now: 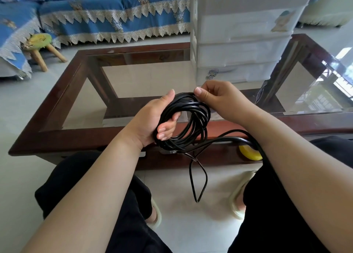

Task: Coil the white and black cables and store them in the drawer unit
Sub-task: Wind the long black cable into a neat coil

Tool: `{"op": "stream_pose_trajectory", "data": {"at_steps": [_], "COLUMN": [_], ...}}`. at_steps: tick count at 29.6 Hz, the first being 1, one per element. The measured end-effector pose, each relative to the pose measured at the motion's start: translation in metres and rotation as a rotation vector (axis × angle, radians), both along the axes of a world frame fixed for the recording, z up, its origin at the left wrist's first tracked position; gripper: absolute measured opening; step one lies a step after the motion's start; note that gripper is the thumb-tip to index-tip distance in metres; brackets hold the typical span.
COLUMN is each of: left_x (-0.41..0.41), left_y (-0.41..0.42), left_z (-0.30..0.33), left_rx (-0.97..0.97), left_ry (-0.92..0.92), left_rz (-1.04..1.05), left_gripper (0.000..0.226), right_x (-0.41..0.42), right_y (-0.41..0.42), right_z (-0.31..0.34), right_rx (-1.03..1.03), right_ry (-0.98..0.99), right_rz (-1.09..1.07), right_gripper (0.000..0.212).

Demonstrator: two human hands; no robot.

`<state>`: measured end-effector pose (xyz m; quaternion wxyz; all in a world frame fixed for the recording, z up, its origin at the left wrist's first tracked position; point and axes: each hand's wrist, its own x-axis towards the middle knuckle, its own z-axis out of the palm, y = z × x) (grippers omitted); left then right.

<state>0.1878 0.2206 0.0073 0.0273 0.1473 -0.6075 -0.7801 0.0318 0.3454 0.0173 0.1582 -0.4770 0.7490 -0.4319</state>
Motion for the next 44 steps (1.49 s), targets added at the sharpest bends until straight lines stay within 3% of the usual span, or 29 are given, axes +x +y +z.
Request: {"op": "stream_pose_trajectory", "data": {"at_steps": [7, 13, 18, 21, 24, 27, 31, 34, 36, 39, 42, 44], "left_x": [0.002, 0.007, 0.01, 0.01, 0.013, 0.013, 0.013, 0.018, 0.019, 0.016, 0.01, 0.006], "left_y": [0.0, -0.007, -0.019, -0.03, -0.041, -0.043, -0.046, -0.056, -0.058, -0.047, -0.03, -0.02], "left_z": [-0.002, 0.001, 0.009, 0.011, 0.01, 0.006, 0.007, 0.011, 0.011, 0.007, 0.005, 0.005], "left_rx": [0.036, 0.125, 0.234, 0.355, 0.466, 0.486, 0.501, 0.565, 0.514, 0.293, 0.018, -0.213], "left_ry": [0.063, 0.153, 0.192, 0.248, 0.294, 0.334, 0.349, 0.367, 0.356, 0.275, 0.184, 0.161], "left_rz": [-0.024, -0.089, 0.104, 0.312, 0.5, 0.602, 0.833, 0.96, 0.875, 0.65, 0.467, 0.38], "left_gripper": [0.066, 0.057, 0.044, 0.044, 0.047, 0.046, 0.046, 0.047, 0.048, 0.047, 0.046, 0.044], "right_x": [0.003, 0.004, 0.007, 0.002, -0.004, -0.004, -0.002, 0.012, 0.021, 0.025, 0.018, 0.016], "right_y": [-0.003, -0.008, -0.007, -0.004, 0.0, 0.004, 0.018, 0.028, 0.028, 0.017, 0.011, 0.012], "right_z": [-0.008, -0.013, -0.02, -0.017, -0.011, -0.005, 0.0, -0.002, -0.008, -0.016, -0.016, -0.017], "right_rx": [0.028, 0.017, 0.1, 0.069, -0.032, -0.026, 0.254, 0.417, 0.356, 0.151, -0.001, -0.055], "right_ry": [-0.024, -0.266, -0.47, -0.72, -1.034, -1.157, -1.07, -0.862, -0.722, -0.563, -0.757, -0.9], "right_rz": [-0.017, -0.008, 0.099, 0.131, 0.207, 0.316, 0.499, 0.514, 0.331, -0.058, -0.218, -0.226], "right_gripper": [0.039, 0.039, 0.034, 0.007, 0.026, 0.035, 0.063, 0.046, 0.026, 0.031, 0.043, 0.037]}}
